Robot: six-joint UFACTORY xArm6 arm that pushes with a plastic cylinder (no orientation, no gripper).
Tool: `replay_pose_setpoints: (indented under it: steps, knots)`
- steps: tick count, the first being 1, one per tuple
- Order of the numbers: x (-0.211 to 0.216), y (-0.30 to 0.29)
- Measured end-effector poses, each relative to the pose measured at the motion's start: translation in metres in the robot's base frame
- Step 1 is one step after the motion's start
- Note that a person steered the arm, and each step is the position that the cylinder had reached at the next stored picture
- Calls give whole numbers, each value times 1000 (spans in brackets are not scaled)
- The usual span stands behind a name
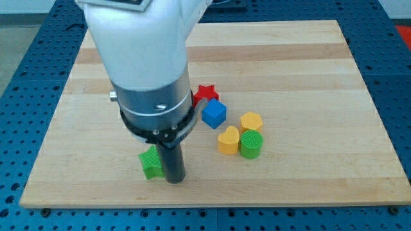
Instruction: Slide green star left and slightly up
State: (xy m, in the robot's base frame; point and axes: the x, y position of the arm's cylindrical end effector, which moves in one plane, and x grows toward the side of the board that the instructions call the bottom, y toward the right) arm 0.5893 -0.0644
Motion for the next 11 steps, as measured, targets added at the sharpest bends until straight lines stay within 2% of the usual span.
replay_pose_setpoints:
  steps: [1,2,4,5,6,7,8,11]
  knots:
    - [13,-18]
    - [8,-63]
    - [-20,-122]
    - [3,-121]
    - [24,-84]
    - [24,-10]
    - [21,5]
    - [-54,-97]
